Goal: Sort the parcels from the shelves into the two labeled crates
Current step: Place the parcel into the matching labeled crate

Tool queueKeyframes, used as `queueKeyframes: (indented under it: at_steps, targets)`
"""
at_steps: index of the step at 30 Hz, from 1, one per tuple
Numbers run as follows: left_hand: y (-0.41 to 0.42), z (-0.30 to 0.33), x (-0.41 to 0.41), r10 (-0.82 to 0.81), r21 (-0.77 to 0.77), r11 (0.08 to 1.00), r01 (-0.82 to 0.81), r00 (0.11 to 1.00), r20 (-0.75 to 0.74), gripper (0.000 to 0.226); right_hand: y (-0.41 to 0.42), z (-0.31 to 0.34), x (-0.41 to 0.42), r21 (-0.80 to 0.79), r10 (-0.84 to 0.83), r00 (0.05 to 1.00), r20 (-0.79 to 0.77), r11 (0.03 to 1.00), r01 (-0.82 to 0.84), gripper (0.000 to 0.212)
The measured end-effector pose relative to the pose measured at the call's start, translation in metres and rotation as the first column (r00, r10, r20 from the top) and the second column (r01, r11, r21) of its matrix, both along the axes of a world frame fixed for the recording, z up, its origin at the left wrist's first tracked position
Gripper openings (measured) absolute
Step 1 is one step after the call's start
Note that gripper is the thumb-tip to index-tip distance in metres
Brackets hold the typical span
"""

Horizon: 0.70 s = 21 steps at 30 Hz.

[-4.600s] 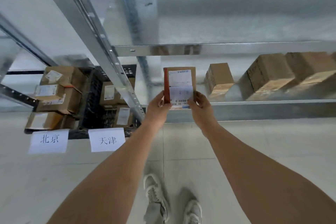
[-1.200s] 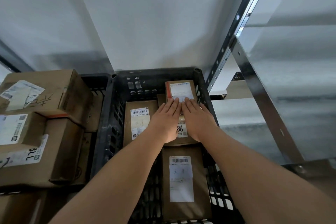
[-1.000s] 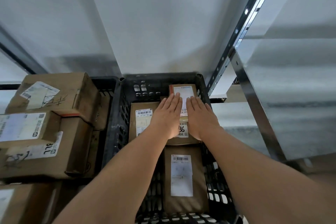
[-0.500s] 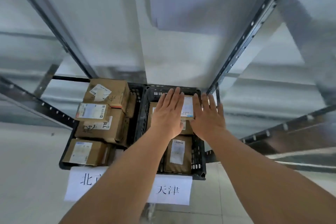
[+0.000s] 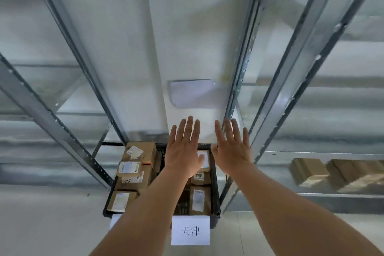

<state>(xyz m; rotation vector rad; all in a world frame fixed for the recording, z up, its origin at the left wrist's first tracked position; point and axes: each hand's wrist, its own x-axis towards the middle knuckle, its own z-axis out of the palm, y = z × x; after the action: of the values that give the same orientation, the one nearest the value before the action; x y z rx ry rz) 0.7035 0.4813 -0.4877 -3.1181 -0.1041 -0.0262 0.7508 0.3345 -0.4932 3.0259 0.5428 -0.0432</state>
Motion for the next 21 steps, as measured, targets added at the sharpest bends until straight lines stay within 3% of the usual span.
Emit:
queueKeyframes:
  at_steps: [10,21]
  targets:
    - [-0.085,0.111,-0.123,-0.057,0.002,0.998,0.057,0.991,0.121,0.100,-0.096,0.112,-0.122,0.102,-0.065,0.995,0.082,0.993,0.057,0.073]
    - [-0.217,0.147,-0.166,-0.090,0.057,0.995,0.084,0.990,0.104,0.098,-0.242,0.157,-0.174,0.151,-0.116,0.984,0.135,0.984,0.095,0.072]
